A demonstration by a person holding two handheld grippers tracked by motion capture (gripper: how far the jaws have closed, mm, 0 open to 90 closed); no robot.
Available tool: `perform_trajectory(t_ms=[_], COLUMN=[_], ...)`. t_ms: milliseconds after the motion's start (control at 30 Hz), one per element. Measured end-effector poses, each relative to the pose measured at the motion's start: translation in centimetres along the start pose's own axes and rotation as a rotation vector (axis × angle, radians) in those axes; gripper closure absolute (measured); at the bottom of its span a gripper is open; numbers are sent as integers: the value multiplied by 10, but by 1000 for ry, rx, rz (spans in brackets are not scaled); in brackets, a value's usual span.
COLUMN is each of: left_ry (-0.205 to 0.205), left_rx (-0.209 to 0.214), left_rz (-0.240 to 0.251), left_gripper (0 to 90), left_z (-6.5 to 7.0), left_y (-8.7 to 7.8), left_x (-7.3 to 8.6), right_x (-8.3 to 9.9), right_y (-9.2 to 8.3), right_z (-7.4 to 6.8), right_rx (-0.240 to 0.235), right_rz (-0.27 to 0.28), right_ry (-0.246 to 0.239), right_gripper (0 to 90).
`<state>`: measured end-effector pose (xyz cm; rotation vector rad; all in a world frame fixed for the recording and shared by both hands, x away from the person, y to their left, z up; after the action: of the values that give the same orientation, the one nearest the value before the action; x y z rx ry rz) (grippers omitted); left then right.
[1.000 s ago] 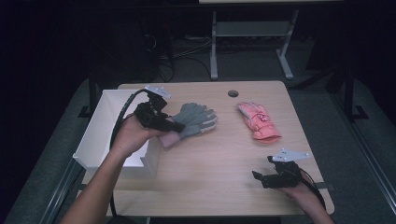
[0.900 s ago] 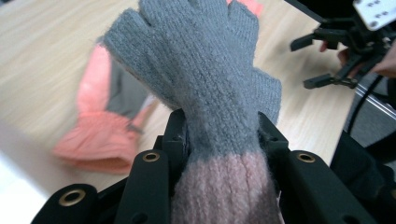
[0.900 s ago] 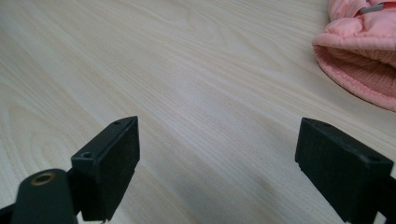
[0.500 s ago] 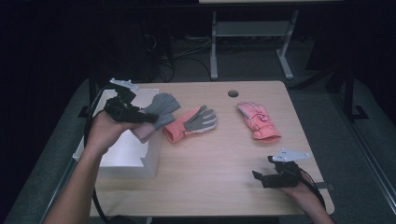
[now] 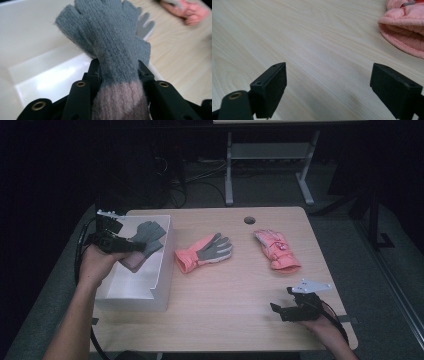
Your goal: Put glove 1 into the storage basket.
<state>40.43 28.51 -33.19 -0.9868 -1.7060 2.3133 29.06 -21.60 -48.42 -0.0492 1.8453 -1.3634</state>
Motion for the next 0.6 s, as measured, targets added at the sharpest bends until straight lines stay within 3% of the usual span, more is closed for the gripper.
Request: perform_trajectory(t_ms=[367,600], left_ry=[-93,-121], left_rx=[-57,-100], left_rz=[-41,-108], left_gripper=[637,632], left_z=[-32,-47], left_y=[34,60], left_x=[16,25], right_x=[0,0], right_y=[0,0], right_z=[-1,0], right_rx=[1,-2], right_rz=[-3,-3], right_ry=[-5,-5], right_gripper=[134,134])
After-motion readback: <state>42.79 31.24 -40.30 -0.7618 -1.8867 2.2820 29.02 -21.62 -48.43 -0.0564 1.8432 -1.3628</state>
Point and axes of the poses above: each handheld gripper's, and its own axes: y roughly forward along the jaws, x roughly out of its underside, z roughly to its right, the point moved 4 cm from there along y, roughly forward along the jaws, and after that the axes turned 14 degrees about -z, right-handed, at the moved point
